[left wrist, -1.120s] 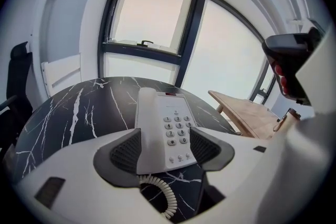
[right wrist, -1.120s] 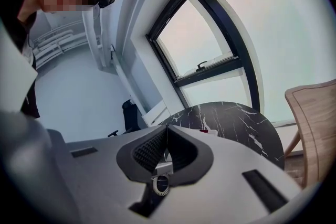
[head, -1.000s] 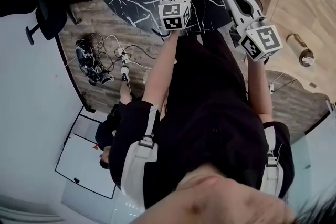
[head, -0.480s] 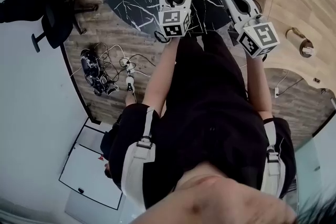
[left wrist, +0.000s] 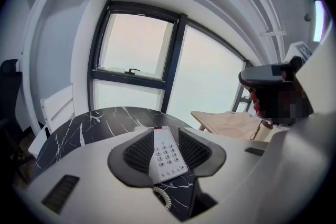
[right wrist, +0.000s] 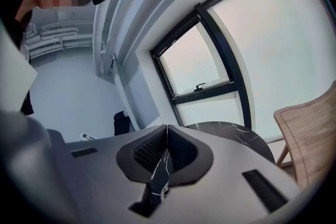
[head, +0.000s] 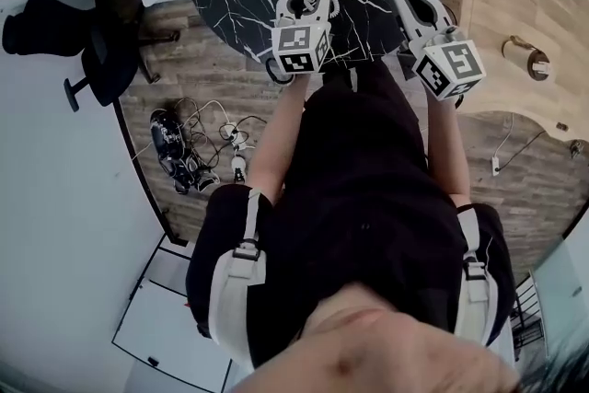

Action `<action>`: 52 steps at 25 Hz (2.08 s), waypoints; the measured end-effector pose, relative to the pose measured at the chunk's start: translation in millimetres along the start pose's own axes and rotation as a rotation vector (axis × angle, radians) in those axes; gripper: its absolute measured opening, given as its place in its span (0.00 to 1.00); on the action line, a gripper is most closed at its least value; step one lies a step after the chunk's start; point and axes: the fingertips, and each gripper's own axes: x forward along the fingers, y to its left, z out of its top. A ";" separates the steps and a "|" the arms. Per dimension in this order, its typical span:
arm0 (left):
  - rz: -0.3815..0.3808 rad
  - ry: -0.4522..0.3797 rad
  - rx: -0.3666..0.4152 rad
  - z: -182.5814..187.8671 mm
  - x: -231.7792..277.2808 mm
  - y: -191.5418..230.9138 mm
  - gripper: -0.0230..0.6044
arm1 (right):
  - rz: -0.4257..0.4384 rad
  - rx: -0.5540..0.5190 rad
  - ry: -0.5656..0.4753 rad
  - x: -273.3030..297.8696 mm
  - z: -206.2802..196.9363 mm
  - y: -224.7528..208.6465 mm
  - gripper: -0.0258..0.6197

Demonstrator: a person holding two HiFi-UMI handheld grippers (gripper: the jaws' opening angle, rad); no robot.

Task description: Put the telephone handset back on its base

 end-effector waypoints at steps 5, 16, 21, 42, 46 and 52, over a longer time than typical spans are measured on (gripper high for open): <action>-0.050 -0.069 0.026 27.2 -29.3 0.8 0.22 | -0.037 -0.031 -0.049 -7.9 4.9 18.1 0.09; -0.135 -0.264 0.096 106.1 -96.0 -7.7 0.13 | -0.083 -0.107 -0.145 -32.4 32.5 48.4 0.09; -0.162 -0.320 0.124 128.8 -123.1 -11.0 0.13 | -0.100 -0.137 -0.180 -43.2 45.0 55.8 0.09; -0.224 -0.360 0.153 152.4 -168.4 -11.9 0.06 | -0.152 -0.200 -0.231 -74.2 65.7 76.0 0.09; -0.228 -0.361 0.153 153.2 -169.9 -13.6 0.06 | -0.172 -0.212 -0.225 -75.0 64.3 77.3 0.09; -0.227 -0.347 0.148 149.1 -170.3 -11.1 0.06 | -0.175 -0.206 -0.229 -77.0 63.1 79.4 0.09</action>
